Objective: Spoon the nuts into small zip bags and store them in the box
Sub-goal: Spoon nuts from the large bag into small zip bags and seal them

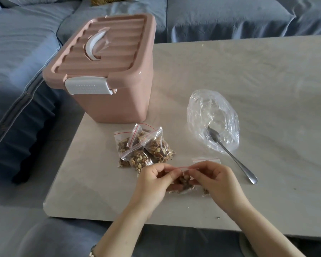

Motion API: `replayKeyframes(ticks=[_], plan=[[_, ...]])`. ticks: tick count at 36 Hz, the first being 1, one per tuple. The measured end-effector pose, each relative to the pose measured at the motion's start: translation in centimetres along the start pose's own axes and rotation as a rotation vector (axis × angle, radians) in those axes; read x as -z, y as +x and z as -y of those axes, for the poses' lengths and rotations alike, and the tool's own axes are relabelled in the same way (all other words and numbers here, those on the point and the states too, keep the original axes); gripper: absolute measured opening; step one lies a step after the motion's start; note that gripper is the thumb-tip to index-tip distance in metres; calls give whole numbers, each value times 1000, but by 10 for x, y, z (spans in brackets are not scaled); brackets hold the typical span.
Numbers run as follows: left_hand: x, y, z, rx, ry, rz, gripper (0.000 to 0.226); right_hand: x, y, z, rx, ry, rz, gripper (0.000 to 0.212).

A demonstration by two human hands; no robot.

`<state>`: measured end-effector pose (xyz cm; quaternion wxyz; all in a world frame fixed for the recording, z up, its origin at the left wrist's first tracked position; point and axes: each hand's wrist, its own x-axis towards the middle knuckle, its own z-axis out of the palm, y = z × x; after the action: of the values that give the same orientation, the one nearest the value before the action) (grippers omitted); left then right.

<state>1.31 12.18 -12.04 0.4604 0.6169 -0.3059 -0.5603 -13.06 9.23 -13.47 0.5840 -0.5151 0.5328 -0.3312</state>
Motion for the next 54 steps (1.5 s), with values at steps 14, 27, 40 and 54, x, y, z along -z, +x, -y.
replayKeyframes(ticks=[14, 27, 40, 54], plan=[[4, 1, 2, -19, -5, 5, 30, 5, 2, 2, -55, 28, -14, 13], [7, 2, 8, -96, 21, 0, 27, 0, -4, 5, 57, -52, -64, 23], [11, 4, 5, -504, 664, 134, 22, 2, -11, 10, 117, -107, 12, 26], [12, 1, 9, -868, 864, 17, 9, 1, -12, 0, 310, -225, 16, 32]])
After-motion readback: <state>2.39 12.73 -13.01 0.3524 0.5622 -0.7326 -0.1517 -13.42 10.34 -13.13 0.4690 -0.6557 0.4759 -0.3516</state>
